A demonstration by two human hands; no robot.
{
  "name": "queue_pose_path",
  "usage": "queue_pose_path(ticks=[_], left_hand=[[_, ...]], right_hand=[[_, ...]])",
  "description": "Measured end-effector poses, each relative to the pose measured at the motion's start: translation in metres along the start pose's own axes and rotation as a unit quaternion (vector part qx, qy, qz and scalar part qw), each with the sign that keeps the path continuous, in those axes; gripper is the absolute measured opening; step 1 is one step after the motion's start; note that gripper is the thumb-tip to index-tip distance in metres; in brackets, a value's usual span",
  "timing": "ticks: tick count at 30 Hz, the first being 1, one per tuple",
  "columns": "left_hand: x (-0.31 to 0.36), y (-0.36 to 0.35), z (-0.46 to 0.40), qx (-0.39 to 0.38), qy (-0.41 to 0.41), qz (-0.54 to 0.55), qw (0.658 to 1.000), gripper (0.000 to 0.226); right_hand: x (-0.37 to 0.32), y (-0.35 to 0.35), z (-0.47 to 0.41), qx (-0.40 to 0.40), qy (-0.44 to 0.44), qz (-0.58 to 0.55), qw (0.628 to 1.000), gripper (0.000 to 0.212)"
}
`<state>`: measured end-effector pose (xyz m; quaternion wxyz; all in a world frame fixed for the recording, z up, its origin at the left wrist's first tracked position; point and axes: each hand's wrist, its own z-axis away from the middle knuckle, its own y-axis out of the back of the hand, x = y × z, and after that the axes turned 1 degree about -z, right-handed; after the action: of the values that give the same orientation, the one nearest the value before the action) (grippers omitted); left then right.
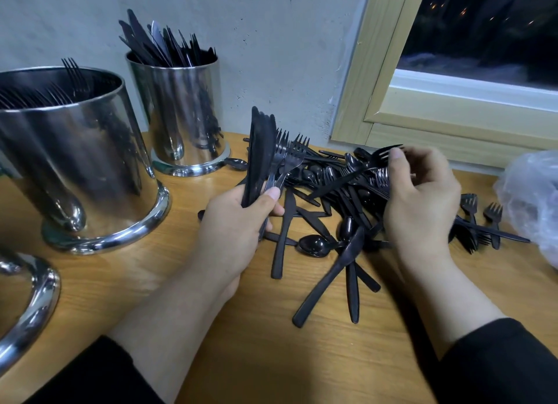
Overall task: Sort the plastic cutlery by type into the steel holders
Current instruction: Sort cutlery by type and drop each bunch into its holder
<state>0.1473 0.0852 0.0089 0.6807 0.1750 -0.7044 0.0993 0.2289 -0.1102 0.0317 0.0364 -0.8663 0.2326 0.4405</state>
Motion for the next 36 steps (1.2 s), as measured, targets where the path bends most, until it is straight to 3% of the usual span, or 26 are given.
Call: queue_pose_path(ticks=[2, 6, 11, 13, 20, 23, 25, 33, 36], left_hand=[[0.001, 0.001, 0.0, 0.008, -0.003, -0.001, 1.0, 0.029], [0.002, 0.001, 0.004, 0.001, -0.013, -0.001, 1.0, 0.027], [0.006, 0.001, 0.006, -0.059, 0.008, -0.011, 0.998, 0.021], [0.008, 0.001, 0.008, -0.095, 0.005, -0.016, 0.995, 0.019], [0.011, 0.001, 0.013, -0.177, 0.009, -0.008, 0.984, 0.04], [0.012, 0.002, 0.012, -0.2, 0.023, 0.01, 0.98, 0.043], [0.013, 0.001, 0.012, -0.202, 0.03, 0.015, 0.979, 0.041], [0.009, 0.0, 0.01, -0.197, 0.04, -0.005, 0.98, 0.043], [0.009, -0.002, 0.01, -0.189, 0.036, -0.006, 0.981, 0.043]], right_hand=[[-0.004, 0.002, 0.004, 0.003, -0.012, -0.058, 0.998, 0.005], [-0.011, 0.0, 0.017, -0.074, -0.033, -0.114, 0.99, 0.005], [-0.018, -0.007, 0.031, -0.153, -0.033, -0.103, 0.982, 0.005], [-0.018, -0.008, 0.032, -0.15, -0.027, -0.091, 0.984, 0.003], [-0.014, -0.012, 0.028, -0.132, -0.052, -0.083, 0.986, 0.008], [-0.018, -0.014, 0.028, -0.154, -0.101, -0.176, 0.967, 0.017], [-0.02, -0.014, 0.028, -0.168, -0.137, -0.219, 0.951, 0.021], [-0.018, -0.015, 0.03, -0.223, -0.149, -0.192, 0.944, 0.01], [-0.018, -0.015, 0.029, -0.208, -0.163, -0.182, 0.947, 0.012]])
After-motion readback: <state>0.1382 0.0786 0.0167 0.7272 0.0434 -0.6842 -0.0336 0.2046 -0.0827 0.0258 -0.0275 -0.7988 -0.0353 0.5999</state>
